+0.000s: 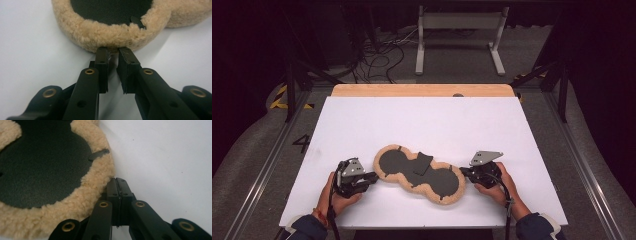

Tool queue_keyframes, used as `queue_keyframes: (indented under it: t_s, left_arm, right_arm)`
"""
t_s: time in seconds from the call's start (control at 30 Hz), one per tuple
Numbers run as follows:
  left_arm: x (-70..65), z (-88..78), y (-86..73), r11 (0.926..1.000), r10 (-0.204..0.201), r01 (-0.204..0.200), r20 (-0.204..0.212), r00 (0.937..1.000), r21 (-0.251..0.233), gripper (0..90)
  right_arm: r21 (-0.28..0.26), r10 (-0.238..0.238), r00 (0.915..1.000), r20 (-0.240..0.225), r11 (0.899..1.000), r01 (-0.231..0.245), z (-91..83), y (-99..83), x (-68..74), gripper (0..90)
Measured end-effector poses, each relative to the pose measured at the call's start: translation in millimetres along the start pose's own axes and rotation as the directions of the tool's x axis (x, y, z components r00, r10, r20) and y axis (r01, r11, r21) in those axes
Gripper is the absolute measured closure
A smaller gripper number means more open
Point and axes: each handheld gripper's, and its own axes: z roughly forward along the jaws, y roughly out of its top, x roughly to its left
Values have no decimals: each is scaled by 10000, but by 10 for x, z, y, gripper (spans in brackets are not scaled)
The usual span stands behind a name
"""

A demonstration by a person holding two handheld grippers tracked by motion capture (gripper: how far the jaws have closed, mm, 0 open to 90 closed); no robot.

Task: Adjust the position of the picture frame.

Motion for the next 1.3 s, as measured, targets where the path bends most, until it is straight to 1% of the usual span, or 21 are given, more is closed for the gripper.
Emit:
queue_keyframes:
  t_s: [0.07, 0.1, 0.13, 0.27, 0.3, 0.4, 0.5, 0.57, 0.63, 0.73, 0.8, 0.83, 0.87, 0.9, 0.93, 0.97, 1.0, 1.07, 1.17, 1.23, 1.3]
  left_arm:
    - [60, 59, 67, 10000, 31, -31, -84, 10000, 25, 785]
    - [60, 59, 67, 10000, 31, -31, -84, 10000, 25, 784]
    - [77, 101, 114, 9999, 131, -130, -292, 9995, 35, 784]
    - [176, 200, 208, 9999, -120, 119, -293, 9995, -47, 794]
    - [198, 239, 244, 9999, -143, 140, -394, 9991, -91, 793]
    - [253, 309, 324, 9999, -95, 92, -495, 9987, -58, 794]
    - [276, 332, 345, 10000, 16, -21, -601, 9982, -84, 765]
    - [303, 340, 333, 9996, -160, 150, -478, 9987, -223, 762]
    - [298, 327, 322, 9996, -205, 196, -404, 9990, -218, 765]
    - [261, 295, 293, 9992, -328, 328, -6, 9995, -208, 765]
    - [206, 272, 284, 9995, -210, 214, 173, 9996, -237, 766]
    - [172, 266, 275, 9994, -178, 187, 281, 9994, -306, 766]
    - [172, 266, 275, 9994, -178, 187, 281, 9994, -306, 768]
    - [121, 275, 267, 9998, -47, 54, 377, 9993, -174, 768]
    - [86, 281, 271, 9998, 50, -44, 285, 9996, -194, 754]
    - [66, 287, 288, 9998, 157, -152, 364, 9992, -146, 757]
    - [35, 310, 316, 9997, 169, -161, 459, 9988, -185, 756]
    - [11, 344, 353, 9994, 348, -345, 378, 9987, -79, 755]
    - [32, 376, 383, 9995, 301, -297, 390, 9988, -108, 758]
    - [44, 397, 409, 9993, 356, -353, 356, 9987, -74, 757]
    - [52, 413, 423, 9993, 373, -370, 354, 9987, -86, 754]
  right_arm:
    - [-22, -15, 10000, -26, 10000, 14, -25, -26, 13, 900]
    - [-22, -15, 10000, -26, 10000, 14, -25, -26, 13, 900]
    - [-8, -76, 10000, -21, 10000, 76, -56, -53, 48, 900]
    - [-28, -139, 9999, -89, 9999, 139, -89, -85, 97, 900]
    - [-20, -148, 9998, -120, 9999, 148, -96, -89, 108, 900]
    - [-41, -225, 9994, -256, 9997, 224, -125, -119, 157, 900]
    - [-86, -157, 9994, -324, 9998, 155, -142, -142, 209, 900]
    - [-147, 59, 9995, -307, 9999, -63, -146, -156, 241, 900]
    - [-182, 161, 9994, -293, 9997, -166, -159, -173, 268, 900]
    - [-171, 131, 9995, -276, 9998, -135, -184, -194, 292, 900]
    - [-195, 35, 10000, -79, 9998, -37, -199, -179, 287, 900]
    - [-280, 104, 9999, 9, 9996, -103, -206, -168, 272, 900]
    - [-280, 104, 9999, 9, 9996, -103, -206, -168, 272, 900]
    - [-394, 245, 9996, 133, 9989, -239, -209, -158, 251, 900]
    - [-479, 384, 9989, 286, 9982, -370, -204, -148, 230, 899]
    - [-505, 431, 9984, 362, 9979, -412, -181, -134, 208, 891]
    - [-486, 396, 9986, 364, 9981, -378, -169, -124, 202, 889]
    - [-562, 441, 9985, 328, 9975, -422, -150, -110, 189, 890]
    - [-495, 447, 9988, 201, 9978, -437, -106, -102, 192, 891]
    - [-447, 316, 9994, 125, 9985, -310, -93, -97, 208, 896]
    - [-480, 317, 9994, 106, 9984, -311, -96, -95, 208, 898]
